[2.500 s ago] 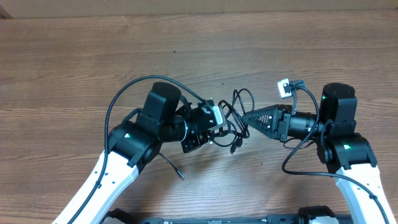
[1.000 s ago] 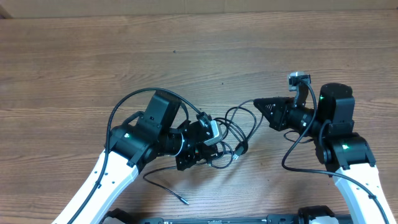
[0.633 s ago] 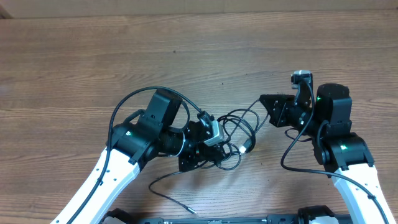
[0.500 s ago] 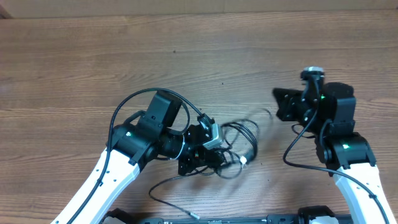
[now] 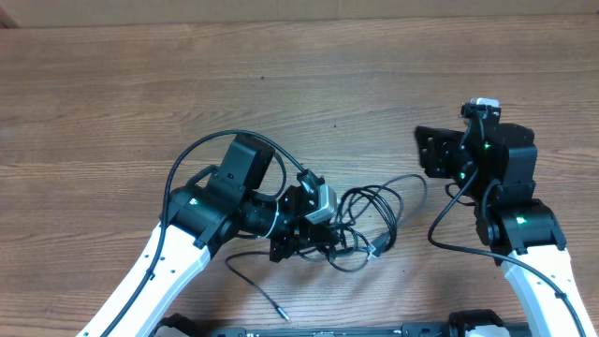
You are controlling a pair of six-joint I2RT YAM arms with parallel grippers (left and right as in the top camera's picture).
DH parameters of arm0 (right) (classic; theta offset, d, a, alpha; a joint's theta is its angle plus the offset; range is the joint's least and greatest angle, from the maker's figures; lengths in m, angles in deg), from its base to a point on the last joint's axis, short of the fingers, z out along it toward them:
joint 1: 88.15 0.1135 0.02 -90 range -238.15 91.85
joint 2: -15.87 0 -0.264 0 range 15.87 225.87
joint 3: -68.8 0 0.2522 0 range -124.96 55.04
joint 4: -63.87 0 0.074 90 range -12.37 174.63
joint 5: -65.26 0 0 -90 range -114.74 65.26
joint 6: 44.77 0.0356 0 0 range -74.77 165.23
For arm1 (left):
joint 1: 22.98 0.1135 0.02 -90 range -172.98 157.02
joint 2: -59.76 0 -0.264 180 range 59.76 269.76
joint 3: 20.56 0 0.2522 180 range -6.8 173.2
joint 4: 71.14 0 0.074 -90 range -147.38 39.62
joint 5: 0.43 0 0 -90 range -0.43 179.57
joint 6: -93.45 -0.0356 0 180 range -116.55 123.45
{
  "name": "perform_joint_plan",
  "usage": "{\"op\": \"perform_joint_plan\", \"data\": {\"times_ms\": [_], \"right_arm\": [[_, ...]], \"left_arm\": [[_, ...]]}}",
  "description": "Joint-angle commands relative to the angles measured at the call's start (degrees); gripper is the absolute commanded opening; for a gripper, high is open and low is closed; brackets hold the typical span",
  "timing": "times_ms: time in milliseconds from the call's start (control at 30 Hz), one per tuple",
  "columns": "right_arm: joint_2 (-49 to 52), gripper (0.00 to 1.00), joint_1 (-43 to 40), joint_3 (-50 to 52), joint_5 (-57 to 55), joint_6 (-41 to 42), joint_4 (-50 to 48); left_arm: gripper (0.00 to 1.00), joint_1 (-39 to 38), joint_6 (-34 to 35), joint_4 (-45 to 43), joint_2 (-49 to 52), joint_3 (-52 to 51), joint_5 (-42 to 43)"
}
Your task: Untangle cables
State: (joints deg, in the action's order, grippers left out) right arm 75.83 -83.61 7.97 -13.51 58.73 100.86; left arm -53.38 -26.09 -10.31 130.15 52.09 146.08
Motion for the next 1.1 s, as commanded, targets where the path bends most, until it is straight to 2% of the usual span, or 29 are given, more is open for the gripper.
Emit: {"op": "perform_joint_plan", "data": {"times_ms": [0,33,100,200,367,433,567,600,700,933,1067], "right_arm": [[-0.22,0.85,-0.11,-1.40,3.10,0.55,-0.15],[-0.24,0.93,-0.11,-1.40,3.30,2.19,-0.07],[-0.28,1.00,-0.11,-1.40,4.24,5.09,0.15],[-0.39,1.00,-0.15,-1.40,10.99,9.09,0.44],[-0.39,1.00,-0.20,-1.40,20.87,9.51,0.44],[-0.44,1.00,-2.62,-1.42,25.59,12.31,0.39],[-0.44,1.00,-8.02,-1.42,35.47,12.26,-0.07],[-0.44,0.98,-9.62,-1.42,38.62,12.24,-0.35],[-0.44,0.86,-13.18,-1.42,45.24,12.24,-0.74],[-0.44,0.61,-15.54,-1.42,50.86,12.20,-0.66],[-0.44,0.60,-15.54,-1.42,51.01,12.20,-0.68]], "left_arm": [[0.04,0.04,0.00,-1.14,-0.76,1.16,-11.43],[0.04,0.04,0.02,-1.86,-0.76,1.16,-13.81],[0.04,0.04,0.00,-3.41,-0.76,1.16,-16.68],[0.04,0.04,-0.04,-8.72,-0.76,1.16,-18.88],[0.04,0.04,-0.79,-16.28,-0.76,1.16,-19.06],[0.04,0.04,-2.71,-18.97,-0.76,1.16,-19.04],[0.04,0.04,-2.82,-21.77,-0.76,1.16,-19.02],[0.04,0.04,-2.82,-22.47,-0.76,1.16,-18.99],[0.04,0.04,-2.60,-24.83,-0.76,1.16,-18.84],[0.04,-0.02,-2.56,-28.52,-0.76,1.16,-14.95],[0.04,-0.02,-2.14,-29.90,-0.76,1.16,-12.90]]}}
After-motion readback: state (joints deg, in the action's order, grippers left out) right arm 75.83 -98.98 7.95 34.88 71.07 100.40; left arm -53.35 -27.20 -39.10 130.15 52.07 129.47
